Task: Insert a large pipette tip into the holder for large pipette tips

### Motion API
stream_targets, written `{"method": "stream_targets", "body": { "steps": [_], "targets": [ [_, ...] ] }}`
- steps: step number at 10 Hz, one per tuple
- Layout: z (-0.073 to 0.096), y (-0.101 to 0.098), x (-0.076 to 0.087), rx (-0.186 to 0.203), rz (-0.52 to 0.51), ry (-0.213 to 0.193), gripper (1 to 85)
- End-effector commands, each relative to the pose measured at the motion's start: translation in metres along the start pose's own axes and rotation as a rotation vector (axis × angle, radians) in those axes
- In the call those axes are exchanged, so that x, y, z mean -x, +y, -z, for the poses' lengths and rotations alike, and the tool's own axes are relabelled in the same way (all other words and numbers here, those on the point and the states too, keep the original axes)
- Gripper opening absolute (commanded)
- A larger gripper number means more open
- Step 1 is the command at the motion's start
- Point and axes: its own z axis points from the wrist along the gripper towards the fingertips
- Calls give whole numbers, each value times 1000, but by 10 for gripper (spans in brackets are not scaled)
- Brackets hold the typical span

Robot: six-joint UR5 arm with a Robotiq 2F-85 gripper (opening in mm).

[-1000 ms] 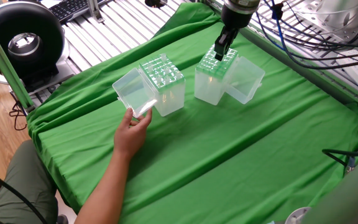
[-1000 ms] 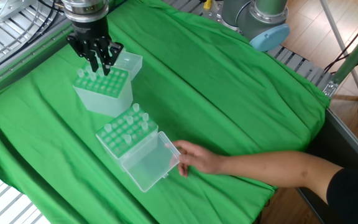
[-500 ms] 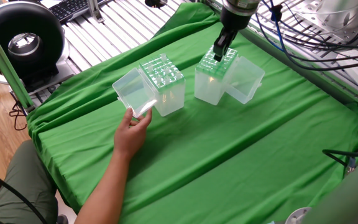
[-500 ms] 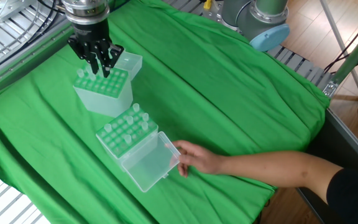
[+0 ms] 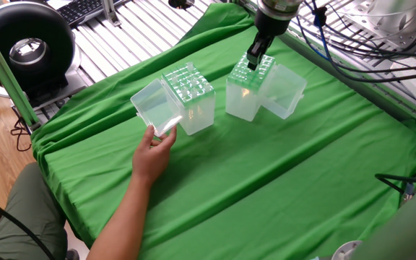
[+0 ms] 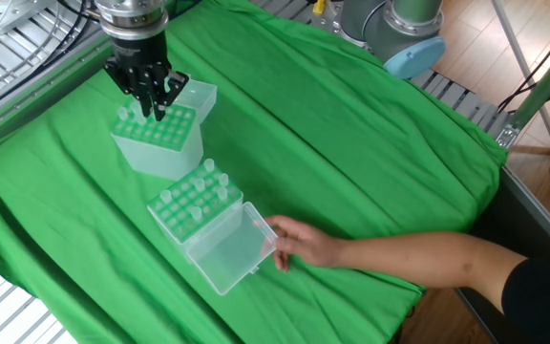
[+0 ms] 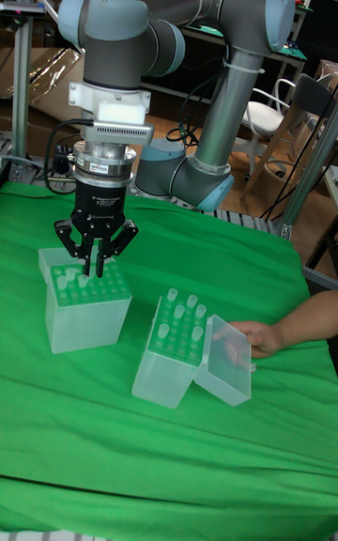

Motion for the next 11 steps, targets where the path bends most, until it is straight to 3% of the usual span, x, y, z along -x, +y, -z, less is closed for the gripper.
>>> {"method": "stream_targets", "body": {
  "steps": [1, 3, 5, 11],
  "targets": [
    [1, -5, 8, -13, -4, -30, 167],
    [2, -10, 10, -32, -10, -40, 63],
    [5, -13, 12, -43, -12, -43, 23],
    [29, -14, 18, -56, -12, -21, 10]
  ]
}}
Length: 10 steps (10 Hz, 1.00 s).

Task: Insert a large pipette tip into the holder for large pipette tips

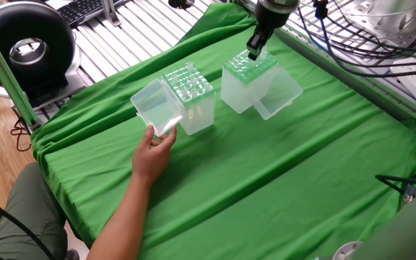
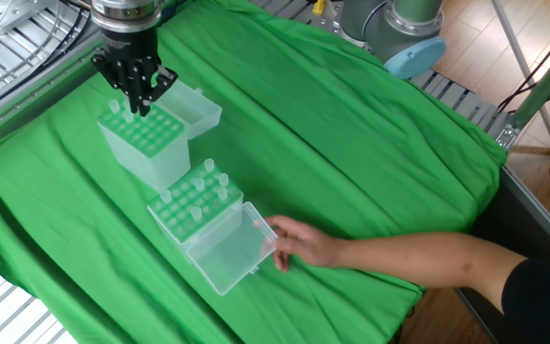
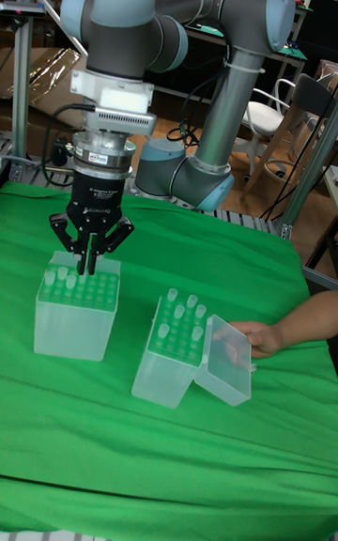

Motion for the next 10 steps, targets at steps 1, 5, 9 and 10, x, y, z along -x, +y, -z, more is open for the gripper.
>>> {"method": "stream_targets", "body": {
  "steps": [1, 5, 9, 10],
  "targets": [
    [17, 1, 9, 3, -5, 10, 10],
    [51, 7, 29, 12, -7, 53, 10],
    [93, 3, 42, 26, 12, 102, 10],
    [103, 3, 41, 33, 14, 119, 10]
  ]
}}
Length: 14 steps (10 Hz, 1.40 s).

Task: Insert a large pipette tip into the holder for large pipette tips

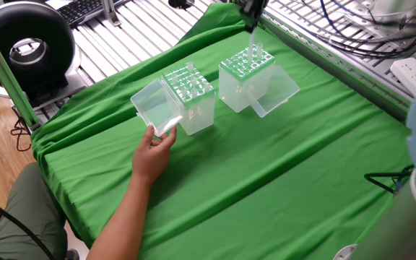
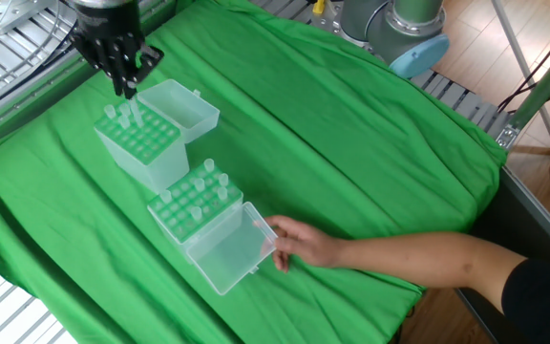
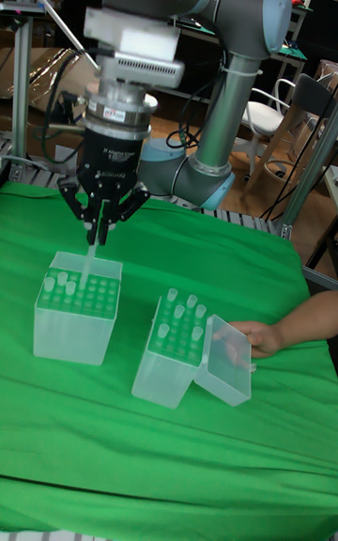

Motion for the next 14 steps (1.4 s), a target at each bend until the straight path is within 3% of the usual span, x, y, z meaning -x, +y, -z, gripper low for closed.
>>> {"method": "stream_targets", "body": {
  "steps": [1, 5, 7, 11, 13, 14],
  "targets": [
    [38, 3, 2, 27, 4, 41, 10],
    [73, 10, 8, 23, -7, 74, 10],
    [89, 20, 18, 25, -18, 75, 10],
    [108, 74, 46, 45, -116, 59, 10],
    [107, 70, 53, 35, -107, 31, 10],
    [107, 64, 49, 10, -38, 45, 10]
  ]
}}
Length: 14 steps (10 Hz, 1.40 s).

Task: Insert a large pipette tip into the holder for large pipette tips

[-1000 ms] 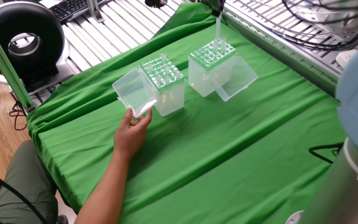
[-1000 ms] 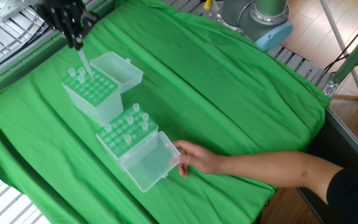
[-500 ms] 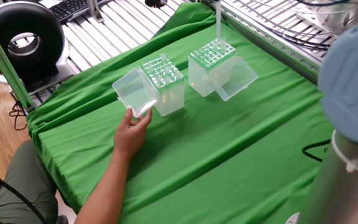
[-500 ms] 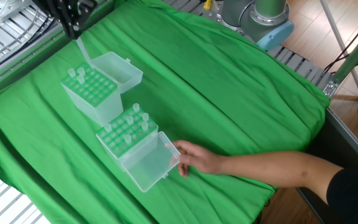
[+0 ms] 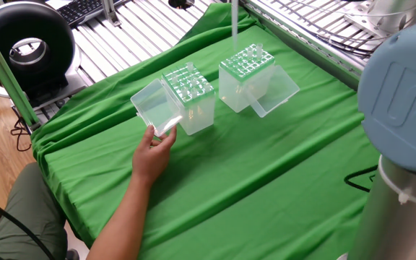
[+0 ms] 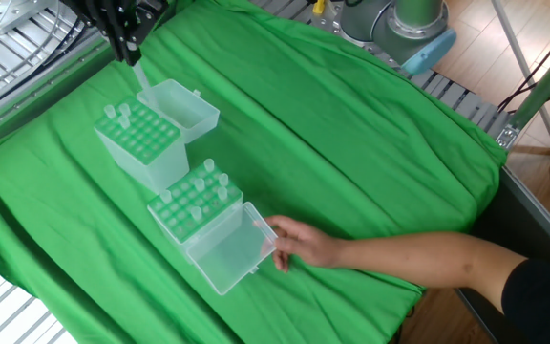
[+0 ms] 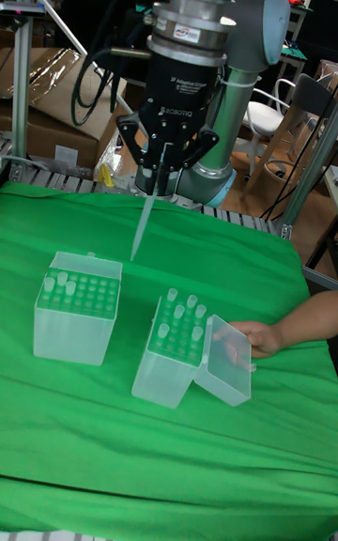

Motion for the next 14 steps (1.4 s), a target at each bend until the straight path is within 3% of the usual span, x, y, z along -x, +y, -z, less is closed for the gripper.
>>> {"method": "stream_targets", "body": {
  "steps": [1, 2, 4, 5, 6, 8, 11, 14],
  "targets": [
    [6, 8, -2, -4, 79, 18, 10],
    [6, 7, -3, -8, 116, 23, 10],
    [6, 6, 4, -14, 159, -4, 10],
    [8, 18, 14, -21, 127, 22, 10],
    [10, 41, 34, -24, 87, 29, 10],
    [9, 72, 60, -24, 51, 23, 10],
    [0, 89, 75, 5, 93, -18, 10],
    [-29, 109, 97, 18, 155, -81, 10]
  ]
}}
